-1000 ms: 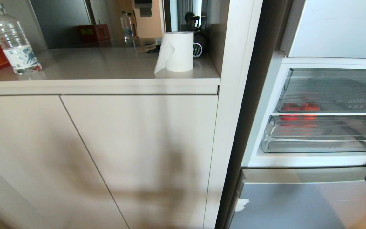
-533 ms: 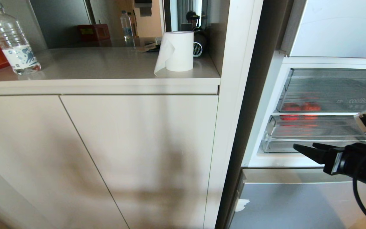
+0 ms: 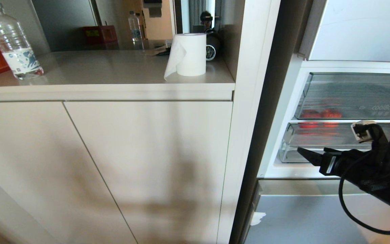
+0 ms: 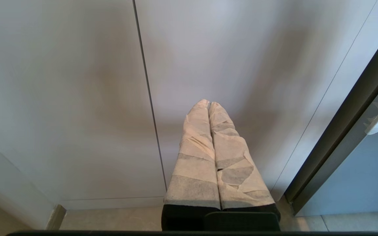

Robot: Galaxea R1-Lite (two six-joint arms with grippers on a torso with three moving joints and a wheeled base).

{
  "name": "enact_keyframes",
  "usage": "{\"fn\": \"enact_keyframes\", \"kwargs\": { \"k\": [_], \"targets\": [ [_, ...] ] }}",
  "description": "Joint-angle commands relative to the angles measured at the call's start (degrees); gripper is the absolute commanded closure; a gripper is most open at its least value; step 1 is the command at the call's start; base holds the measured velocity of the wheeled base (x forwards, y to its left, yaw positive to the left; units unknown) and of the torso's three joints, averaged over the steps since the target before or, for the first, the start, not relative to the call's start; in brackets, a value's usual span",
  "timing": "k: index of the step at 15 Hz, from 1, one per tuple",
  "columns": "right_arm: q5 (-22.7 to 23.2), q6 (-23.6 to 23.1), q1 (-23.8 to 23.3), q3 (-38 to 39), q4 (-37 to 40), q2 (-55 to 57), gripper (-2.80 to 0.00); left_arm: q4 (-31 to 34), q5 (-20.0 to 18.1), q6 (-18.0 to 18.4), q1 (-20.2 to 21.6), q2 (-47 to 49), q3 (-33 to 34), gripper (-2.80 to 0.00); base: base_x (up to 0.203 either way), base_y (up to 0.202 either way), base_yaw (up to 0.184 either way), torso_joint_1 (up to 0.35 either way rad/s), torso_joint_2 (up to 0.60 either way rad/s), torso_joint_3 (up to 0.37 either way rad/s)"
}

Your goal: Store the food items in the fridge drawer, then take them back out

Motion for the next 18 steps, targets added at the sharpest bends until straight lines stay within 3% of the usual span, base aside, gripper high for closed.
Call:
{"fn": "enact_keyframes", "kwargs": {
  "k": [1,7,18],
  "targets": [
    [-2.0,0.0,2.1,0.1,-4.5,5.1,-2.80,0.0,0.0,0.0,0.0,0.0,0.0,0.00,0.000,0.000,0.000,0.000,0.00,0.000],
    [-11.3,-0.6,5.4,-0.8,-12.2,8.8,-2.80,0.0,0.0,0.0,0.0,0.0,0.0,0.00,0.000,0.000,0.000,0.000,0.00,0.000],
    [-12.6,-0.3,7.2,-4.6,-13.8,12.5,-2.80,0.0,0.0,0.0,-0.1,0.0,0.0,0.00,0.000,0.000,0.000,0.000,0.00,0.000]
  ]
}}
